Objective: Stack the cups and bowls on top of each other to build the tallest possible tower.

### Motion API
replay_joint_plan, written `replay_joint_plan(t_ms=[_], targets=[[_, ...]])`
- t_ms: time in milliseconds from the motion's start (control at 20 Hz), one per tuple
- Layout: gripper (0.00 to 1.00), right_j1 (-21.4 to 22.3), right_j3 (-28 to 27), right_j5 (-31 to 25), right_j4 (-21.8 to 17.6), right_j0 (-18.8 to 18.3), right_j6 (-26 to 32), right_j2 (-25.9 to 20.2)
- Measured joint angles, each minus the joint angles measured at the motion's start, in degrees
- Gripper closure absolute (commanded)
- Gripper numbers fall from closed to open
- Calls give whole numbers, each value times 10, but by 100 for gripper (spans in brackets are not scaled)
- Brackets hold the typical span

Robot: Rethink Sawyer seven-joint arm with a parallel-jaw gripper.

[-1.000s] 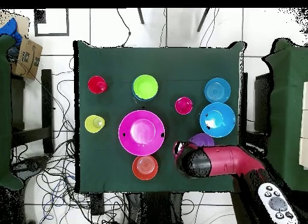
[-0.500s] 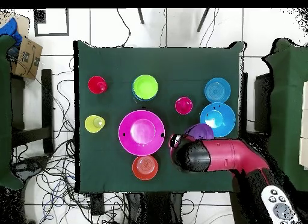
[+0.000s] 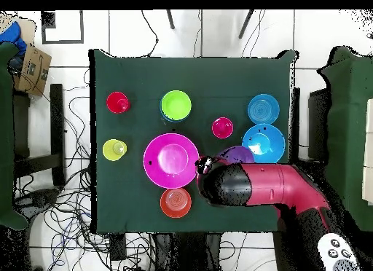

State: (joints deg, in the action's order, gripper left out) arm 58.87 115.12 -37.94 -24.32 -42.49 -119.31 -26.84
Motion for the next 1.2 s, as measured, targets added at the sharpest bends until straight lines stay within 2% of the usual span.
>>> replay_joint_plan(t_ms=[250,500,900,1200], targets=[[100,15,-2,-8,6,16,0,-5],[100,10,-16,-9,6,37,0,-6],[100,-11,-77,-38,6,80,0,-6],[100,-42,-128,-47,7,109,0,-6]])
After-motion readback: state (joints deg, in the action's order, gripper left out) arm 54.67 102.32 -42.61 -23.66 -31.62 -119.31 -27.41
